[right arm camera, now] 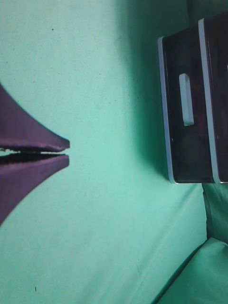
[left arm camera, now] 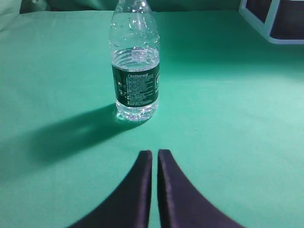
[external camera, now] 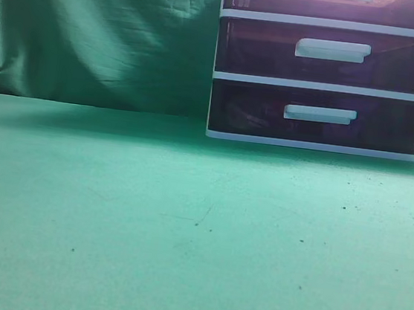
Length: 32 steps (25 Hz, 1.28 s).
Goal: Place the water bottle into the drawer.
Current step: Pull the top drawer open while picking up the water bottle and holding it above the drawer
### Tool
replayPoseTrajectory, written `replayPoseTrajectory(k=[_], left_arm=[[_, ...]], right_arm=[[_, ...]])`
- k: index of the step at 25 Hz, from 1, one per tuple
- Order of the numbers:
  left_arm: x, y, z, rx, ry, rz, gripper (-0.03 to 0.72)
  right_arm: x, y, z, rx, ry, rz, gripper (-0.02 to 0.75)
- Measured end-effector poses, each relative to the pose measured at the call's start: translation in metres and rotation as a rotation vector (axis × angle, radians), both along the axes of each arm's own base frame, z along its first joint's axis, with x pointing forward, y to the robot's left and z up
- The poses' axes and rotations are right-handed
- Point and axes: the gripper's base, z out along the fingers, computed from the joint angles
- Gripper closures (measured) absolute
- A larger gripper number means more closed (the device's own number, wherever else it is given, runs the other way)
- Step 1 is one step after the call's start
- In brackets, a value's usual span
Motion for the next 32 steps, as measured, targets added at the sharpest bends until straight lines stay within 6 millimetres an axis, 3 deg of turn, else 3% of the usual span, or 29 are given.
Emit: replayPoseTrajectory(k=[22, 27, 32], left_arm=[[0.000, 0.000, 0.001, -0.006, -0.009, 0.000, 0.688], [0.003, -0.001, 0.019, -0.191, -0.203, 0.024, 0.688], [0.003, 0.002, 0.028, -0.226, -0.301, 0.046, 0.688]], right_arm=[[0.000, 0.000, 0.000, 0.000, 0.000, 0.000, 0.738], [0.000, 0.000, 0.000, 0.000, 0.000, 0.000, 0.738], [0.000, 0.000, 0.000, 0.000, 0.000, 0.000, 0.738]])
